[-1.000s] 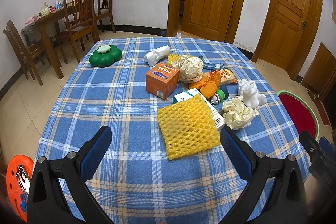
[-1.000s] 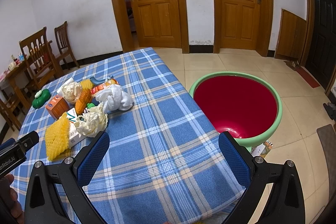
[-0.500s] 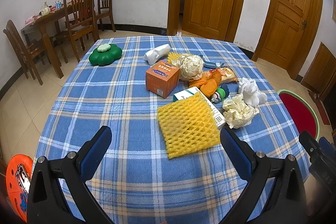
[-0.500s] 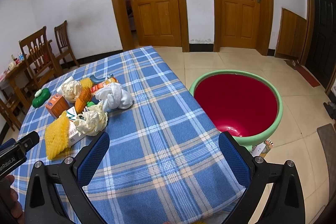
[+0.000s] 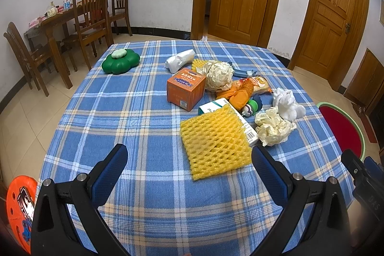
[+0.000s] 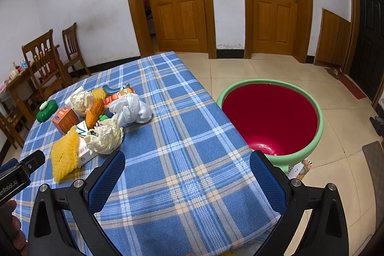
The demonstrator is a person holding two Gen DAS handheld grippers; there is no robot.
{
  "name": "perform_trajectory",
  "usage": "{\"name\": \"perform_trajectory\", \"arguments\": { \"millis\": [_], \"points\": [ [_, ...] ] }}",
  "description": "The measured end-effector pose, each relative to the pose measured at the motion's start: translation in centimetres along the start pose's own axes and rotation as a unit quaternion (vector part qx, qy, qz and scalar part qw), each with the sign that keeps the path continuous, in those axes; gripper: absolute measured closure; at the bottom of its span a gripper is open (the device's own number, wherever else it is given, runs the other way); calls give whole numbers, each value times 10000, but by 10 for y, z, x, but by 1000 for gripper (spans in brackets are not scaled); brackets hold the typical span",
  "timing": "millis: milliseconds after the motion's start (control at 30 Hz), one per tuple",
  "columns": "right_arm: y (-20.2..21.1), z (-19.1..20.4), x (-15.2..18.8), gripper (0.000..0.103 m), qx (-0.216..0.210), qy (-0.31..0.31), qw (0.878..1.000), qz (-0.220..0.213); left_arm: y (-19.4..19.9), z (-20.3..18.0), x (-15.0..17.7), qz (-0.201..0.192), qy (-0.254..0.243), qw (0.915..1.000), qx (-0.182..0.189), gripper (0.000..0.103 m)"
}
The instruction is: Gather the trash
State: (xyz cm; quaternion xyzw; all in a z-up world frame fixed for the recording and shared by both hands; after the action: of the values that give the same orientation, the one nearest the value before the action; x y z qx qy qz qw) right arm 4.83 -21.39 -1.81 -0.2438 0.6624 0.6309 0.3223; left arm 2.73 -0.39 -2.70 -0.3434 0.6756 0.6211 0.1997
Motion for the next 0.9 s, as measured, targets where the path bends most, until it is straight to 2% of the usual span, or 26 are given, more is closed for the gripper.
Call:
{"name": "perform_trajectory", "arguments": {
  "millis": [533, 900],
  "points": [
    [-7, 4, 11, 0, -53, -10, 10000, 52, -6, 2, 6, 41, -45, 10000, -13, 1],
    [-17, 1, 5, 0, -123, -34, 9998, 150, -29, 3, 0, 301, -84, 9995, 38, 1]
  ]
}}
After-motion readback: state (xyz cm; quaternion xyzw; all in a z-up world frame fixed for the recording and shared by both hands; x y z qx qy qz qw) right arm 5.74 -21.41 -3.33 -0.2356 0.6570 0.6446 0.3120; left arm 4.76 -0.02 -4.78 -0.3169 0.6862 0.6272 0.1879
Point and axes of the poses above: each gripper's, at about its wrist camera, not at the fingertips, and y roughly against the way its jaws point, z to its left, x to its underside, the point moved 4 cm from there along -y, roughly the way its jaws point, and after that the axes turned 7 degrees about y, right-handed, at the moved point
